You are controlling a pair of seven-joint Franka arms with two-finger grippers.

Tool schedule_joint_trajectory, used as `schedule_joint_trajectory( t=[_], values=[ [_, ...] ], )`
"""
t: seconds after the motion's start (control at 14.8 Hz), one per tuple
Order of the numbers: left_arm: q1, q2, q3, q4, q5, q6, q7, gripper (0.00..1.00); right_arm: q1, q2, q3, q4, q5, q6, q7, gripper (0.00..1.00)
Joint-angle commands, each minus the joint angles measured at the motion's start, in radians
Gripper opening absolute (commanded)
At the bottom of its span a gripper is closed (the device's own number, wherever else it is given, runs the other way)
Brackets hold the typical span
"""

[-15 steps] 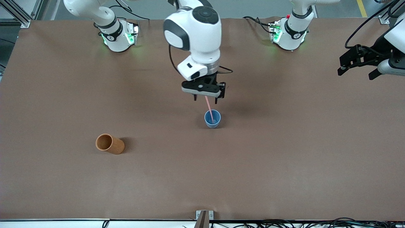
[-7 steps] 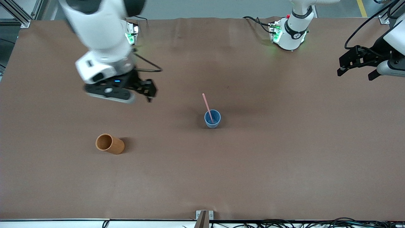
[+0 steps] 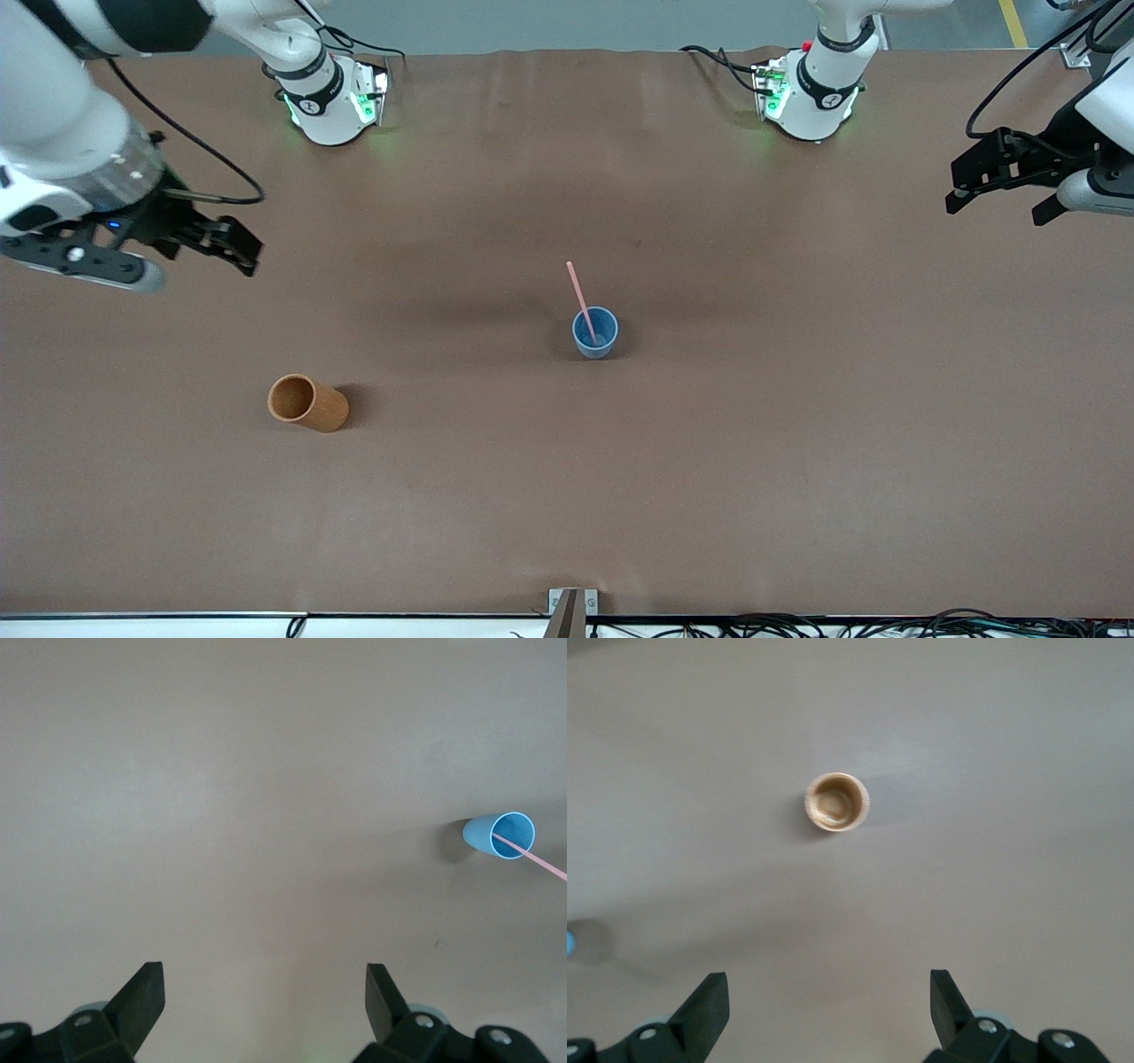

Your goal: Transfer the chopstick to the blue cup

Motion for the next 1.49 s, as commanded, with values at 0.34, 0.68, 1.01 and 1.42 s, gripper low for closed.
schedule_joint_trajectory(
  t=[0.34, 0.68, 1.01, 1.42],
  values=[
    [-0.010, 0.004, 0.001, 0.013, 0.009, 0.001, 0.016, 1.00, -0.168, -0.127, 0.006, -0.102, 0.048, 0.005, -0.238, 1.00],
    [-0.016, 0.005, 0.001, 0.013, 0.008, 0.001, 0.015, 1.00, -0.201, -0.119, 0.008, -0.012, 0.062, -0.037, -0.345, 1.00],
    [-0.009, 0.016, 0.001, 0.013, 0.005, 0.002, 0.010, 1.00, -0.199, -0.113, 0.008, 0.017, 0.064, -0.117, -0.398, 1.00],
    [-0.009, 0.016, -0.001, 0.013, 0.005, 0.002, 0.012, 1.00, -0.197, -0.108, 0.009, -0.004, 0.065, -0.122, -0.414, 1.00]
  ],
)
